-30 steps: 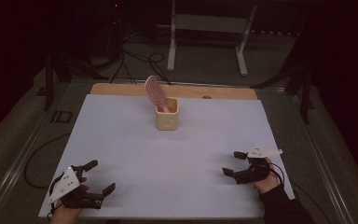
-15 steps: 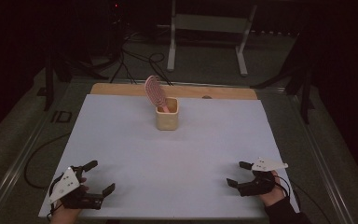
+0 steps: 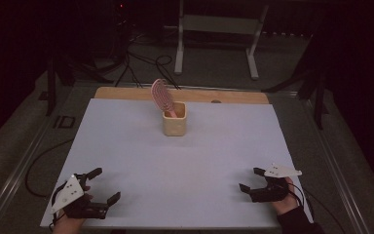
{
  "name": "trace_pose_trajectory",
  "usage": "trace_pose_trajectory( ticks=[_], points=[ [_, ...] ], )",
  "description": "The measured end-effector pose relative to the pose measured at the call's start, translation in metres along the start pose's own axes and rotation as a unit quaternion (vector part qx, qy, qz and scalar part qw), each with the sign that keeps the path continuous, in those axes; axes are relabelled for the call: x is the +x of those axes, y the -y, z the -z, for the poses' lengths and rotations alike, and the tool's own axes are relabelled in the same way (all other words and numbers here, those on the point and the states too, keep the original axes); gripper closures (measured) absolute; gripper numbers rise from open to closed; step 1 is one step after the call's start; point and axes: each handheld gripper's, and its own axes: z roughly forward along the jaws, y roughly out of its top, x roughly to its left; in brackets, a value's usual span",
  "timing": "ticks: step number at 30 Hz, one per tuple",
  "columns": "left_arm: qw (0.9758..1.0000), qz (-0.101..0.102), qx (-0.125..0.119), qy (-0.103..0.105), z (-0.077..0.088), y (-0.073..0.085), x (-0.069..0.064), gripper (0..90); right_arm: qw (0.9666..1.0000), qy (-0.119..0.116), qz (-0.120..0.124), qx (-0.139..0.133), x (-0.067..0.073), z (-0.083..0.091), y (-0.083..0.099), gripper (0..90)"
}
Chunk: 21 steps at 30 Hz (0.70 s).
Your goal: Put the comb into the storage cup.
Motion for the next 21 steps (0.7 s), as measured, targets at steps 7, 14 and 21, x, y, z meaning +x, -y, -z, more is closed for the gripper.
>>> trace_pose_trajectory(
  ticks=[7,14,21],
  points=[
    [1.0000,0.000,0.003,-0.003,-0.0004,0.0004,0.0001,0.0,1.0000,-0.003,0.004,-0.004,0.0011,0.0010,-0.0002,9.4],
    [0.9999,-0.001,0.009,-0.008,-0.0008,0.0013,0.0012,0.0,0.9999,-0.008,0.011,-0.008,0.0031,0.0013,-0.0007,9.5],
    [0.9999,0.003,0.010,-0.010,-0.0010,0.0022,0.0018,0.0,0.9997,-0.014,0.016,-0.008,0.0050,0.0007,-0.0012,9.5]
  ],
)
